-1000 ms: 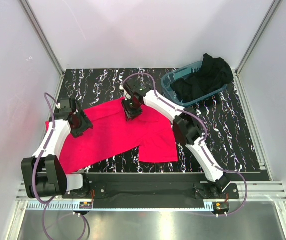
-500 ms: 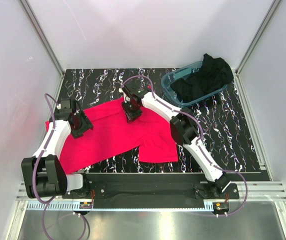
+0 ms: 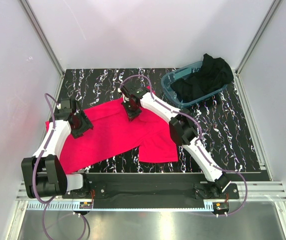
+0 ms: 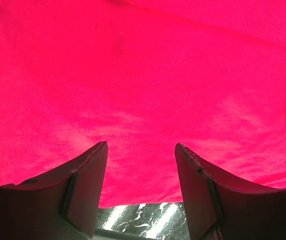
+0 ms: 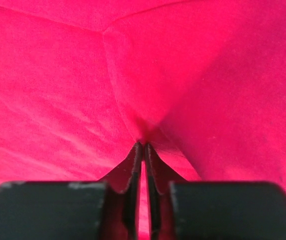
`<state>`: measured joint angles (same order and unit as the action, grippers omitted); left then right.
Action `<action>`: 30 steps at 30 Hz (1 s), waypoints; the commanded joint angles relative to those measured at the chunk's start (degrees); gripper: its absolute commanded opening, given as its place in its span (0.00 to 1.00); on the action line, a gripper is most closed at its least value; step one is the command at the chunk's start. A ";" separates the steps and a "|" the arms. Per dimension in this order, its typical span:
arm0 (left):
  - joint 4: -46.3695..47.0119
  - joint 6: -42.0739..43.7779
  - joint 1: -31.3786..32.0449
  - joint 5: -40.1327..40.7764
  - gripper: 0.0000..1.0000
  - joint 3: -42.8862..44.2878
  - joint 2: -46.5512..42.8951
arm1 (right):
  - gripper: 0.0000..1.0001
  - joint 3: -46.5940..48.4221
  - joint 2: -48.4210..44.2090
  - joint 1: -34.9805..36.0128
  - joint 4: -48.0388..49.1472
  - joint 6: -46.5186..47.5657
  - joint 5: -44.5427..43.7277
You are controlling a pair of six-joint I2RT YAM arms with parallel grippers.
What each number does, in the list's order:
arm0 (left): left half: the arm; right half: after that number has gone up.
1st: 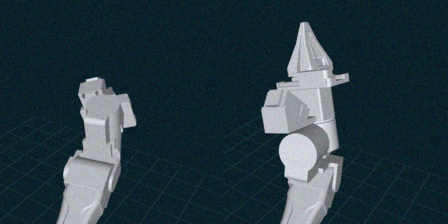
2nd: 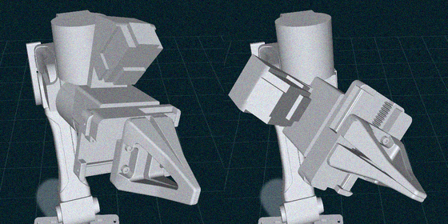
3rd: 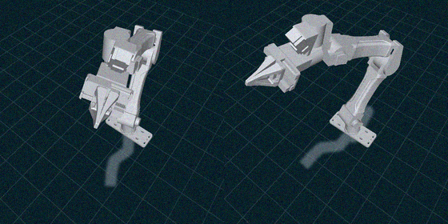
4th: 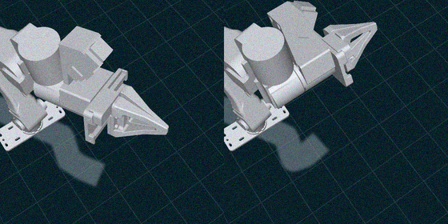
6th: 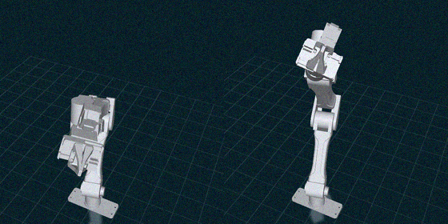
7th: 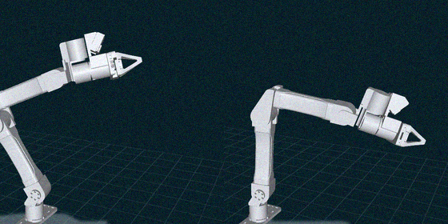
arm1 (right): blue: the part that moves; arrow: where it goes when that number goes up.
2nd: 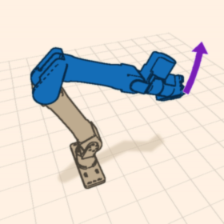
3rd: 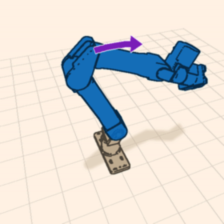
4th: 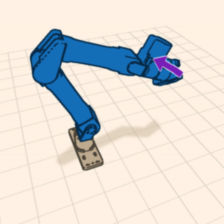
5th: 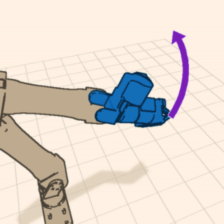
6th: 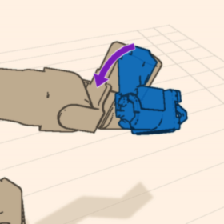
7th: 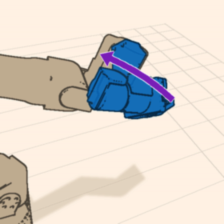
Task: Fold and stack the t-shirts
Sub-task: Fold the tshirt
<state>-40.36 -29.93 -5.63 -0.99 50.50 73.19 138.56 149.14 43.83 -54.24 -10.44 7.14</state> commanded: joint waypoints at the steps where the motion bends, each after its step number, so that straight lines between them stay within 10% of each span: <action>1: 1.86 0.67 0.00 -1.20 0.62 0.56 -0.15 | 0.10 3.82 -0.08 0.73 -2.18 0.68 -2.39; 16: 1.42 0.31 -0.44 -1.20 0.62 0.48 -0.94 | 0.04 1.89 -4.03 0.73 -3.77 -6.79 11.32; 19: 0.64 0.14 -0.52 -0.59 0.62 0.83 -1.38 | 0.31 2.76 -3.77 0.81 -4.29 -7.31 11.76; 30: -5.25 1.19 -1.14 6.17 0.66 1.53 -5.70 | 0.69 -7.24 -17.21 -3.93 -8.08 -5.30 -3.35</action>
<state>-44.64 -29.78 -6.61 1.80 50.50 68.90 133.25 139.87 43.00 -61.80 -16.75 10.17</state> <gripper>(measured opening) 0.650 0.663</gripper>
